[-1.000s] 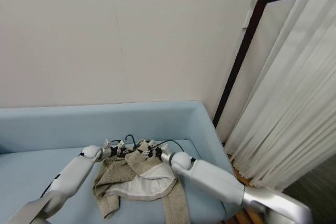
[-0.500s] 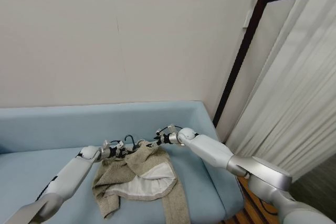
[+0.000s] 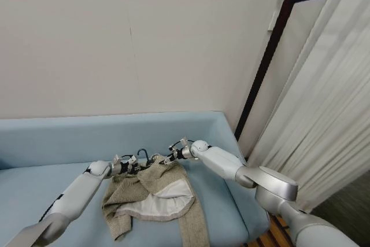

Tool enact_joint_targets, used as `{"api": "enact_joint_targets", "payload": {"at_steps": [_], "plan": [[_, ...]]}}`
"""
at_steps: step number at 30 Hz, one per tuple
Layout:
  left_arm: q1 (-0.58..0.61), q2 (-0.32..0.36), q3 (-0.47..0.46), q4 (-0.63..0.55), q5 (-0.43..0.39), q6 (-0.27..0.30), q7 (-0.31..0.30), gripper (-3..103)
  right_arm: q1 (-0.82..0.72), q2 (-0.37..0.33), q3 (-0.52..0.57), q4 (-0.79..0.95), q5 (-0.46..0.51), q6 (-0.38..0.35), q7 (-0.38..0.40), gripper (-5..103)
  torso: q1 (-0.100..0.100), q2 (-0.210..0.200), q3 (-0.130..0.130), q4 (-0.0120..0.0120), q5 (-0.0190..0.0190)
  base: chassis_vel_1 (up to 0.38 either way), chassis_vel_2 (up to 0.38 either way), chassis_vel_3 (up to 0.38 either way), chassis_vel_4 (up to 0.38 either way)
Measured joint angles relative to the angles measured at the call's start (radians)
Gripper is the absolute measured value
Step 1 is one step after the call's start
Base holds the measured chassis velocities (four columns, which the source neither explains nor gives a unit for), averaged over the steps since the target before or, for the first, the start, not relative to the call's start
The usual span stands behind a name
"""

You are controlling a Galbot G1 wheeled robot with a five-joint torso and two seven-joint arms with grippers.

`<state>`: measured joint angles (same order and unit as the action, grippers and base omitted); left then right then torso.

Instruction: Pick up the clothes from the sofa and hang them on the clothes hanger.

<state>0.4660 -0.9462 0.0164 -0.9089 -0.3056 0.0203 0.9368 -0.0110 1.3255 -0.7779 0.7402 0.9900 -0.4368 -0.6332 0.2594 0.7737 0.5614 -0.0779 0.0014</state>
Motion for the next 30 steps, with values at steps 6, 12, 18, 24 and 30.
{"api": "enact_joint_targets", "payload": {"at_steps": [6,12,18,24,30], "plan": [[0.002,-0.003,0.0,-0.002,0.006,-0.007,0.005,7,-0.009,-0.009,-0.001,0.005,0.001,0.001,-0.004,100,0.0,0.0,0.0,-0.0001,0.0,0.0,0.0,0.0,0.0],[0.003,-0.008,0.003,-0.009,0.01,-0.01,0.007,7,-0.017,-0.009,-0.009,0.038,0.002,0.003,-0.002,100,0.0,0.0,0.0,0.0,0.0002,0.0,0.0,0.0,0.0],[0.003,-0.011,0.004,-0.017,0.011,-0.01,0.007,7,-0.017,-0.002,-0.023,0.044,-0.007,0.011,0.003,100,0.0,0.0,0.0,0.0001,0.0,0.0,0.0,0.0,0.0],[0.008,-0.011,0.005,-0.024,0.011,-0.01,0.007,7,-0.018,0.003,-0.03,0.028,-0.023,0.036,0.027,93,0.0,0.0,0.0,0.0001,0.0001,0.0,0.0,0.0,0.0],[0.008,-0.01,0.006,-0.025,0.011,-0.01,0.007,7,-0.018,-0.008,-0.037,0.038,-0.031,0.044,0.04,78,0.0,0.0,0.0,0.0,0.0,0.0,0.0,0.0,0.0]]}}
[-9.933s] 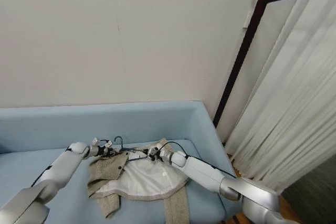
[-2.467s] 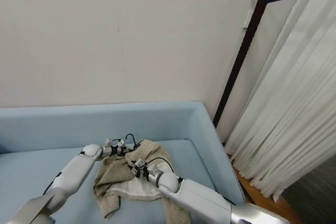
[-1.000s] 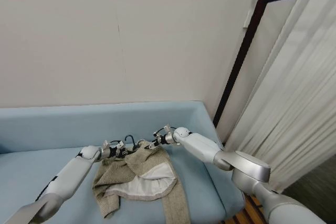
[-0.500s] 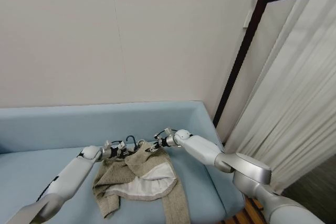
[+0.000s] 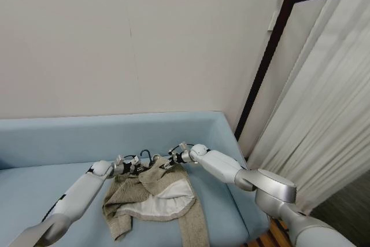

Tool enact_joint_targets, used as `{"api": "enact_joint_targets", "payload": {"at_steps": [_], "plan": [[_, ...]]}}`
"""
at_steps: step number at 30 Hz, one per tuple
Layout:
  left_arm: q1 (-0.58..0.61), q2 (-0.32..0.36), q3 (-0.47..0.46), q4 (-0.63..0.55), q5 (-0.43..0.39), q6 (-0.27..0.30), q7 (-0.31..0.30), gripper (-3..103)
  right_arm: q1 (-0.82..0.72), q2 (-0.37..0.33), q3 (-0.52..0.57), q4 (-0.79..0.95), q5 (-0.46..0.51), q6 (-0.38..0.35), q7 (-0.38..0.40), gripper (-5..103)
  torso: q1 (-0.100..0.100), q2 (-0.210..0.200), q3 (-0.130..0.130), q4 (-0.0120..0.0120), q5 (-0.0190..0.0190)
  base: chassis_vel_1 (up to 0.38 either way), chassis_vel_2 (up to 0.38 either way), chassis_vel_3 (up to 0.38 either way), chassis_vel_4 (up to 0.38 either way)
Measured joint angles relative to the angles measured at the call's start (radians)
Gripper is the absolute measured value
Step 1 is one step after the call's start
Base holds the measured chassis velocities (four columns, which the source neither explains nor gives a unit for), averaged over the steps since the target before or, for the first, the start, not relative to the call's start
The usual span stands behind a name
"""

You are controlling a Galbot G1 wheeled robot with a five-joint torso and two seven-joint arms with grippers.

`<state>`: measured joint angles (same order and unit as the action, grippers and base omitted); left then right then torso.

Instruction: Pick up the clothes from the sofa and hang them on the clothes hanger.

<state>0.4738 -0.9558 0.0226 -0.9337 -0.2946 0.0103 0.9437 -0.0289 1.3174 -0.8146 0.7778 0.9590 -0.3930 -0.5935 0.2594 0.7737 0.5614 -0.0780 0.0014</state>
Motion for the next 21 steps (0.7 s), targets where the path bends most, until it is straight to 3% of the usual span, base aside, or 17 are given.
{"api": "enact_joint_targets", "payload": {"at_steps": [3,5,9,12,18,19,21], "plan": [[-0.002,-0.001,0.002,0.0,0.0,0.0,0.0,7,-0.005,-0.008,-0.007,0.019,-0.003,0.001,0.001,61,0.0,0.0,0.0,0.0,0.0,0.0,0.0,0.0,0.0],[-0.002,-0.001,0.002,0.0,0.0,0.0,0.0,7,-0.006,-0.01,-0.01,0.025,-0.005,0.001,0.001,61,0.0,0.0,0.0,0.0001,0.0,0.0,0.0,0.0,0.0],[-0.002,-0.001,0.002,-0.002,0.0,-0.001,0.002,7,-0.01,-0.013,-0.015,0.036,-0.013,0.005,0.001,39,0.0,0.0,0.0,0.0001,0.0,0.0,0.0,0.0,0.0],[0.0,0.002,0.002,-0.005,0.0,-0.005,0.0,7,-0.01,-0.014,-0.016,0.039,-0.022,0.012,-0.007,30,0.0,0.0,0.0,0.0001,0.0,0.0,0.0,0.0,0.0],[0.002,0.006,0.0,-0.011,-0.001,-0.014,-0.006,5,-0.01,-0.023,-0.016,0.045,-0.044,0.031,-0.021,24,0.0,0.0,0.0,0.0002,0.0,0.0,0.0,0.0,0.0],[0.002,0.008,-0.001,-0.011,-0.001,-0.016,-0.011,10,-0.01,-0.03,-0.016,0.044,-0.05,0.032,-0.021,24,0.0,0.0,0.0,0.0002,0.0001,0.0,0.0,0.0,0.0],[0.002,0.009,-0.001,-0.011,-0.001,-0.017,-0.014,10,-0.01,-0.033,-0.016,0.043,-0.054,0.033,-0.023,22,0.0,0.0,0.0,0.0001,0.0002,0.0,0.0,0.0,0.0]]}}
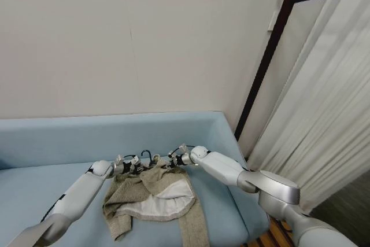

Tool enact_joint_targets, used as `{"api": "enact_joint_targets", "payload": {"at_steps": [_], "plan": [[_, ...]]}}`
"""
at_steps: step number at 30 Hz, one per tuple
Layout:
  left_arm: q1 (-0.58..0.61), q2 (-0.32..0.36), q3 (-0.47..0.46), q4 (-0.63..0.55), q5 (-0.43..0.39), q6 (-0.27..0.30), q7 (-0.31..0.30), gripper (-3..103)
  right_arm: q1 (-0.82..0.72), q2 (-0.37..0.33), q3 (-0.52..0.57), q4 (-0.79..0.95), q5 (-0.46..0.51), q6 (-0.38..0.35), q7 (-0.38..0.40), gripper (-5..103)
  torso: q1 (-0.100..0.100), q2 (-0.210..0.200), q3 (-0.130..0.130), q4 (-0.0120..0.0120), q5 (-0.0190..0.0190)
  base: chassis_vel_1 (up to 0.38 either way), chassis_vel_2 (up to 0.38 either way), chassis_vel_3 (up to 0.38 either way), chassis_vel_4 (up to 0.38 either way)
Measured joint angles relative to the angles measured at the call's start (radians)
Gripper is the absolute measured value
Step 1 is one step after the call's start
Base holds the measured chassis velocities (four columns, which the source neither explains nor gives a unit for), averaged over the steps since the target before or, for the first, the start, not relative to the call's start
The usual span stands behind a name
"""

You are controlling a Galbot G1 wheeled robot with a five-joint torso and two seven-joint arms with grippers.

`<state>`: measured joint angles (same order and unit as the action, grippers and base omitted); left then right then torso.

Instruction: Pick up the clothes from the sofa and hang them on the clothes hanger.

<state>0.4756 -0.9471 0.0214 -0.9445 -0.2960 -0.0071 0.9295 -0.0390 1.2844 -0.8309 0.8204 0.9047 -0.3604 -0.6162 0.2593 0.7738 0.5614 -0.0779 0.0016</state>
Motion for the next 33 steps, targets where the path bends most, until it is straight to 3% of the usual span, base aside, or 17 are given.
{"api": "enact_joint_targets", "payload": {"at_steps": [7,15,18,21,23,33], "plan": [[-0.001,-0.001,0.003,-0.007,-0.008,-0.027,-0.003,42,0.0,-0.011,0.005,0.001,-0.016,0.015,-0.009,19,0.0,0.0,0.0,0.0,-0.0002,0.0,0.0,0.0,0.0],[0.007,0.01,-0.006,-0.029,-0.015,-0.032,-0.005,64,-0.016,-0.023,0.021,0.013,-0.013,0.028,0.001,14,0.0,0.0,0.0,0.0,-0.0001,0.0,0.0,0.0,0.0],[0.017,0.017,-0.014,-0.046,-0.032,-0.032,-0.017,81,-0.025,-0.029,0.027,0.034,-0.005,0.032,0.014,12,0.0,0.0,0.0,0.0001,-0.0002,0.0,0.0,0.0,0.0],[0.027,0.024,-0.019,-0.066,-0.051,-0.032,-0.034,86,-0.036,-0.033,0.037,0.05,0.005,0.035,0.028,10,0.0,0.0,0.0,0.0001,-0.0002,0.0,0.0,0.0,0.0],[0.044,0.032,-0.033,-0.097,-0.076,-0.025,-0.064,97,-0.047,-0.042,0.048,0.068,0.016,0.043,0.041,10,0.0,0.0,0.0,-0.0002,-0.0002,0.0,0.0,0.0,0.0],[0.128,0.059,-0.124,-0.218,-0.137,0.005,-0.13,100,-0.082,-0.104,0.069,0.175,0.018,0.115,0.079,10,0.0,0.0,0.0,-0.0001,-0.0003,0.0,0.0,0.0,0.0]]}}
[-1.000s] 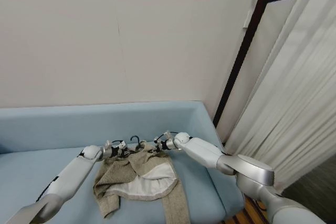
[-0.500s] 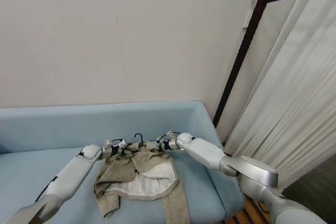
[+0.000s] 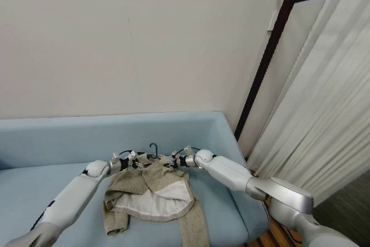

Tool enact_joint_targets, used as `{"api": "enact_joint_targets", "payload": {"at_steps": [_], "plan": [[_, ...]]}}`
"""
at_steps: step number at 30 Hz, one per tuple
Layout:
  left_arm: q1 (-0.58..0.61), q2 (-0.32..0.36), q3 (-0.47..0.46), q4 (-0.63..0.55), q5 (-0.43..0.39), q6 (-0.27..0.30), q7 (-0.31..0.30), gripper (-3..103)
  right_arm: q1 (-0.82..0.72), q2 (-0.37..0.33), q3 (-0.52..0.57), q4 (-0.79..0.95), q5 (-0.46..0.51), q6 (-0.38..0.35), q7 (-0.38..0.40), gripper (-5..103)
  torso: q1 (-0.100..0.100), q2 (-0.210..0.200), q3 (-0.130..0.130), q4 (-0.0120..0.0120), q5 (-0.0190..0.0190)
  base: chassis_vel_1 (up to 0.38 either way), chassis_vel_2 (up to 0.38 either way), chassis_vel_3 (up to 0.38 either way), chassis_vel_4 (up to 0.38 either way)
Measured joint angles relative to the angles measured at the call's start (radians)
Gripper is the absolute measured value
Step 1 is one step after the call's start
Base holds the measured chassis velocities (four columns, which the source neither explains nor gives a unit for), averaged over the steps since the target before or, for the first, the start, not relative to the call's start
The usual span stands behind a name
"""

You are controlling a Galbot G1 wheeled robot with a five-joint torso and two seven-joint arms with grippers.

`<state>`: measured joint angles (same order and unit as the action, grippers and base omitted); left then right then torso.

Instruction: Pick up the clothes from the sofa and hang them on the clothes hanger.

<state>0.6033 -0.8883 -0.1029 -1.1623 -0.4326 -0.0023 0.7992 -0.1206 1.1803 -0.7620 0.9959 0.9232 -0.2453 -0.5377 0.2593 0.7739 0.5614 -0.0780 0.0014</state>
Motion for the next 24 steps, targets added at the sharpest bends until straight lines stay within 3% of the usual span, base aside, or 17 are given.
{"api": "enact_joint_targets", "payload": {"at_steps": [12,24], "plan": [[0.197,0.056,-0.206,-0.244,-0.075,0.022,-0.096,100,-0.043,-0.075,0.066,0.131,-0.03,0.103,0.079,10,0.0,0.0,0.0,0.0004,0.0003,0.0,0.0,0.0,0.0],[0.228,0.092,-0.272,-0.267,-0.075,0.005,-0.108,100,-0.045,-0.118,0.095,0.21,-0.042,0.164,0.103,10,0.0,0.0,0.0,0.0,0.0001,0.0,0.0,0.0,0.0]]}}
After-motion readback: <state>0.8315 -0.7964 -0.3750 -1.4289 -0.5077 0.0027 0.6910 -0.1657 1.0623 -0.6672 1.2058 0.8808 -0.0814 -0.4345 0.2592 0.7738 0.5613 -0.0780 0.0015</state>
